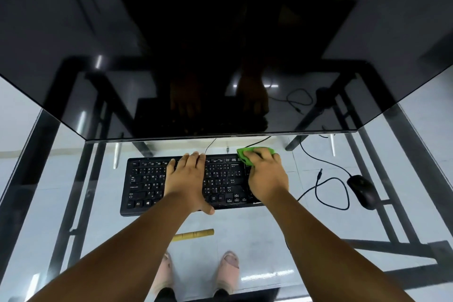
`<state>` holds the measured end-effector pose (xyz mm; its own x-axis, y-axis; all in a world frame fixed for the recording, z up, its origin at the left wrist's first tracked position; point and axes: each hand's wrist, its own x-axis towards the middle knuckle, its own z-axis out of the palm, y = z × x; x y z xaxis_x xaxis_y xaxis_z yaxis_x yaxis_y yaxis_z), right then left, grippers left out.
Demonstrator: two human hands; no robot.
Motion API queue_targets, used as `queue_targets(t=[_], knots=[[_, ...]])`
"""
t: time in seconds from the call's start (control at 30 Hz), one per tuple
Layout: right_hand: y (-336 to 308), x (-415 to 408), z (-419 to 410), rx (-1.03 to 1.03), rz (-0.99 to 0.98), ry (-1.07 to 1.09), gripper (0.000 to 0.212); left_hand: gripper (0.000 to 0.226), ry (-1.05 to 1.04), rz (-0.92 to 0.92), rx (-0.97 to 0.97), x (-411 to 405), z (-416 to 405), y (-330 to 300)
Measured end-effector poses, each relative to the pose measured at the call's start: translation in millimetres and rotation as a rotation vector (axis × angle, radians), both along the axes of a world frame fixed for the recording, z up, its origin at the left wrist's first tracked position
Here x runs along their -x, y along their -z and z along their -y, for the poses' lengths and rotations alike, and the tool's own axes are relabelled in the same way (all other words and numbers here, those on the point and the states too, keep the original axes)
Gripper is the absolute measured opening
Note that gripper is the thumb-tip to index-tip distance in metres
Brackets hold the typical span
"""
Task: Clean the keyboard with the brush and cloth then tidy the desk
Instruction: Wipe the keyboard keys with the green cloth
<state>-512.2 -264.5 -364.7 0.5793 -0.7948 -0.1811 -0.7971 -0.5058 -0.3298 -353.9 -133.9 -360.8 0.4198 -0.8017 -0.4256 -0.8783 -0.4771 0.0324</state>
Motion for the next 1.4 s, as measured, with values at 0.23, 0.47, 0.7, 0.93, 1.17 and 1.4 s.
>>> queue_targets(t=[0.23, 0.47, 0.7, 0.93, 1.17, 1.4], knots=[[-2, 33, 5, 0.035, -0.069, 0.089, 0.052, 0.142, -0.007, -0.003, 0.001, -1, -1, -1], [-6, 7, -3, -0.007, -0.023, 0.056, 0.054, 0.143, -0.004, 0.003, -0.005, 0, 1, -1], [-7, 25, 5, 0.029, -0.092, 0.08, 0.053, 0.142, -0.007, -0.007, -0.003, -1, -1, -2], [-6, 13, 1, -0.012, -0.036, 0.133, 0.05, 0.142, -0.004, 0.001, -0.016, 1, -1, -4], [-7, 27, 16, -0.016, -0.036, 0.111, 0.052, 0.141, -0.014, -0.017, -0.008, 0, -2, -5], [-2, 10, 23, -0.087, -0.006, 0.176, 0.058, 0.141, -0.016, -0.02, 0.004, -1, -2, -5]])
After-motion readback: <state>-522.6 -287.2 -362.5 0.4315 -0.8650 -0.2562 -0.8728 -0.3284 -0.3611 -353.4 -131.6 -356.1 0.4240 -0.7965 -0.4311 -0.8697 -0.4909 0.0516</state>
